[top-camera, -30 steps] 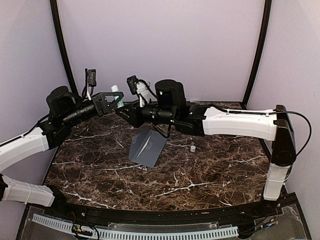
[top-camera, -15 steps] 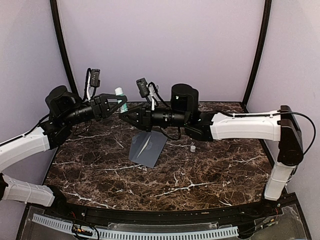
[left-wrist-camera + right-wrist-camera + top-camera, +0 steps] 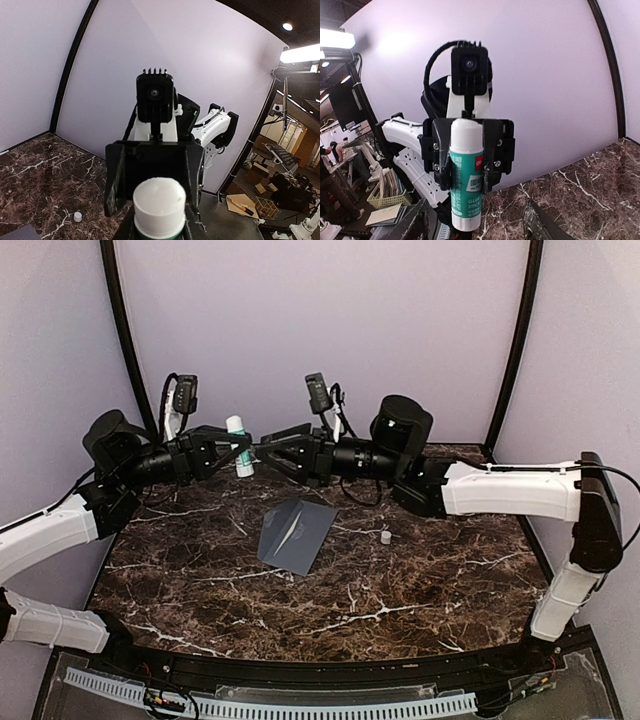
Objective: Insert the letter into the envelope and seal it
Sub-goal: Unscrew the solid glue.
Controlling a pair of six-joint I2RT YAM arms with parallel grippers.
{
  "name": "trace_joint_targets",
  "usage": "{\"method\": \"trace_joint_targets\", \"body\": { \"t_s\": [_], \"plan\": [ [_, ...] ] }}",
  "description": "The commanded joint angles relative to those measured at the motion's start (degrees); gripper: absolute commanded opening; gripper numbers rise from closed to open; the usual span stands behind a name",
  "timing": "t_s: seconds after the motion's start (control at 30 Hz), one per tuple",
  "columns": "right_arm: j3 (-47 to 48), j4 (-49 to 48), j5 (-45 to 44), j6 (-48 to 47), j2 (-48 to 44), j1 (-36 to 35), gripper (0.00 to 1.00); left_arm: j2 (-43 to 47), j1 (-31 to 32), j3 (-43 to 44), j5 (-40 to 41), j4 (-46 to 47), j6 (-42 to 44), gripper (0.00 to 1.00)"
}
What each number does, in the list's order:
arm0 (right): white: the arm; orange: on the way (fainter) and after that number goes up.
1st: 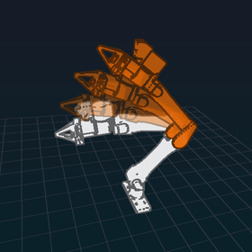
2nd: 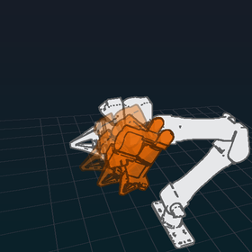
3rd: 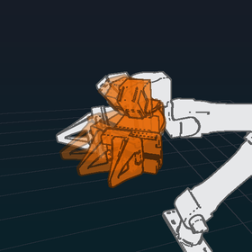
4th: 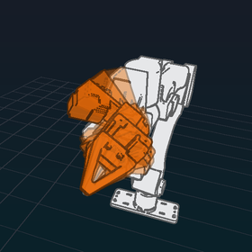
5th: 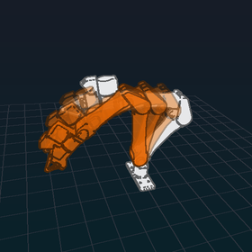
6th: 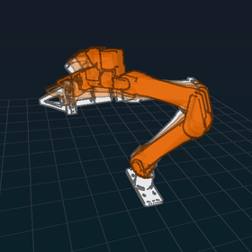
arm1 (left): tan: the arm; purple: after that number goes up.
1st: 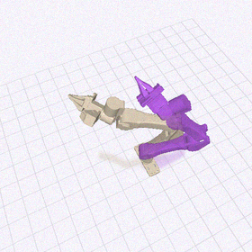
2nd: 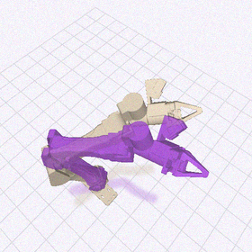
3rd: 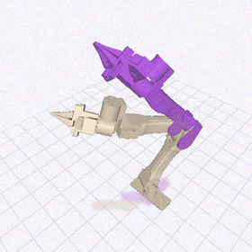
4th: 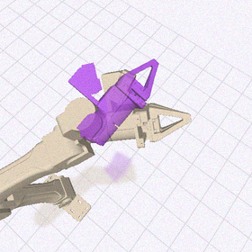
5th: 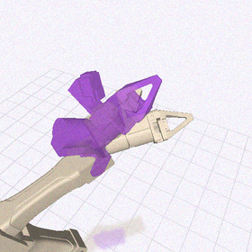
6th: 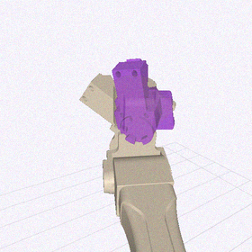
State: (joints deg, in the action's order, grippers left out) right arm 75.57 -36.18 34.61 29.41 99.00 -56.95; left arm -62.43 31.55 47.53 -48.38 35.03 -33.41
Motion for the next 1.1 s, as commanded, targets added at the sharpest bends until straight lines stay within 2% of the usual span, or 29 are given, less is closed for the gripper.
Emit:
{"method": "trace_joint_targets", "body": {
  "t_s": [0.0, 0.17, 0.2, 0.33, 0.43, 0.63, 0.77, 0.87, 1.0, 1.07],
  "plan": [
    [-1.5, 0.2, -6.4, -2.8, -4.9, 0.5, 0.66, 2.7, -0.3, -0.1, 5.4, 1.9, 1.3, 0.00],
    [-1.0, 6.1, -11.2, -5.5, -5.8, 0.0, 0.78, 4.3, -0.3, -0.7, 15.6, 0.8, 1.1, 0.00],
    [-0.4, 7.6, -12.6, -5.9, -5.8, -0.3, 0.78, 4.7, -0.3, -1.0, 19.2, -0.2, 1.4, 0.00],
    [3.4, 14.3, -17.5, -8.1, -3.8, -1.6, 0.76, 4.6, -0.3, -0.6, 24.6, -3.0, 2.3, 0.00],
    [6.4, 16.8, -18.3, -9.1, -1.6, -2.7, 0.72, 3.7, -0.3, 0.3, 24.8, -4.2, 2.3, 0.00],
    [11.7, 20.6, -22.1, -10.2, 2.8, -4.8, 0.69, 1.8, -0.3, 0.3, 23.1, -2.6, 1.1, 0.00],
    [16.3, 23.9, -25.1, -10.1, 5.8, -5.2, 0.63, 1.5, -0.3, 1.1, 22.5, -4.3, 2.0, 0.00],
    [18.0, 25.1, -25.4, -10.8, 7.0, -5.4, 0.58, 1.5, -0.3, 1.4, 22.3, -4.8, 2.1, 0.00],
    [19.1, 25.6, -23.8, -11.5, 8.2, -5.7, 0.56, 0.9, -0.3, 1.0, 21.5, -4.1, 1.2, 0.00],
    [19.6, 26.1, -24.3, -11.6, 8.5, -5.8, 0.52, 0.7, -0.3, 1.0, 20.9, -3.8, 1.0, 0.00]
  ]
}}
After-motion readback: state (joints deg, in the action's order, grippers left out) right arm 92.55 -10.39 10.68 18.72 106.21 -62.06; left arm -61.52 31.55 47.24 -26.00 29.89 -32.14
